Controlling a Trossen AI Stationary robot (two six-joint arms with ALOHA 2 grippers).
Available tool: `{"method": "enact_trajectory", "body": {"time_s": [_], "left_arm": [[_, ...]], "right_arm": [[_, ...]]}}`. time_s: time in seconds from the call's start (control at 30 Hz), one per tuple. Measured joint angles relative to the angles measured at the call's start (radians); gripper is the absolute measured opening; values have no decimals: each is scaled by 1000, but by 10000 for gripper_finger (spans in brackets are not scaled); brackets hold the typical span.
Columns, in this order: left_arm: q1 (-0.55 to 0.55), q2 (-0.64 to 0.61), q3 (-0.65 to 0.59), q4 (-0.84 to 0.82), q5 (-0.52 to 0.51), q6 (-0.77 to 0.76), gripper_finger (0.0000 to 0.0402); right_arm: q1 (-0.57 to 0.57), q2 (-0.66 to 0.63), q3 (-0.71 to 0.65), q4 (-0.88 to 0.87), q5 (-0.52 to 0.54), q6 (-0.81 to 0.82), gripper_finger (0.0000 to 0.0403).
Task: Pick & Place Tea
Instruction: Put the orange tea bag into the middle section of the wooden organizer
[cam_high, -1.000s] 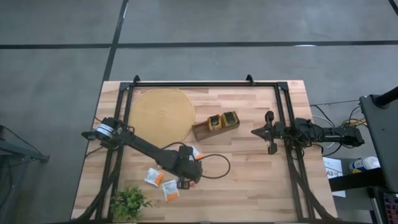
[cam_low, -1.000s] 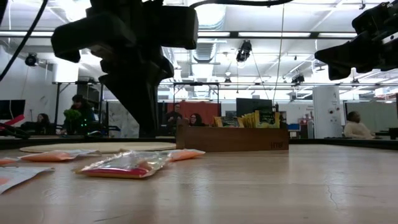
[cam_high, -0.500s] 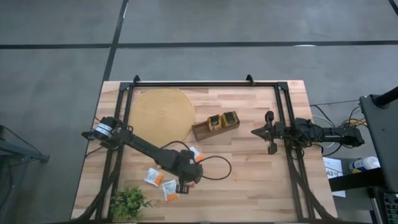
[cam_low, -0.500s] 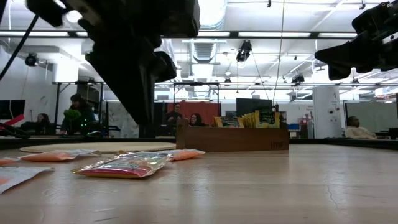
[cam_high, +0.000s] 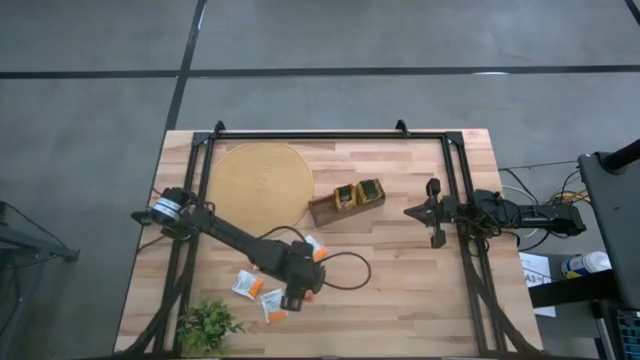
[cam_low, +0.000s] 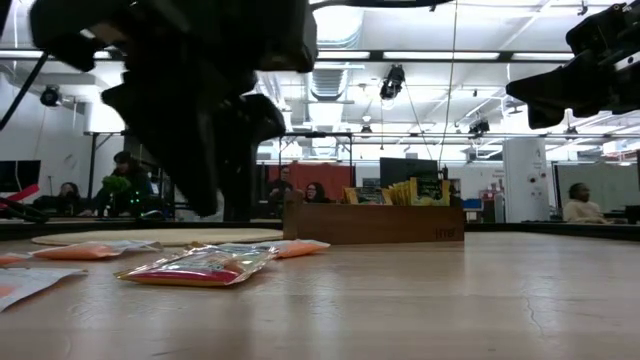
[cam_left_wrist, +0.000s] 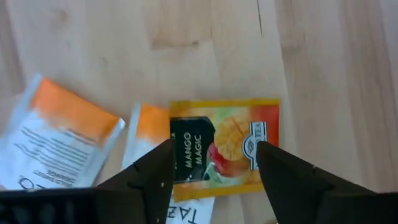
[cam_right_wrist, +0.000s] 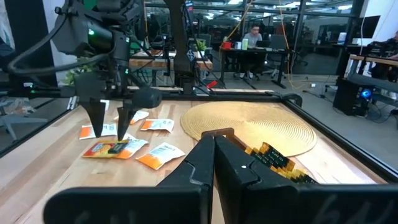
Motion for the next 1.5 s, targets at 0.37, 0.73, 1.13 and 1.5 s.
{"method": "enact_trajectory", "body": {"time_s": [0.37, 0.73, 1.13, 1.5], "left_arm": [[-3, 1, -33, 31, -46, -3, 225], [-1, 9, -71, 68, -75, -15, 225], [-1, 9, -109, 102, -100, -26, 225], [-1, 9, -110, 96, -101, -24, 130]], "right_arm": [[0, 0, 0, 0, 0, 0, 9], [0, 0, 0, 0, 0, 0, 9], [0, 0, 0, 0, 0, 0, 9], [0, 0, 0, 0, 0, 0, 9]]}}
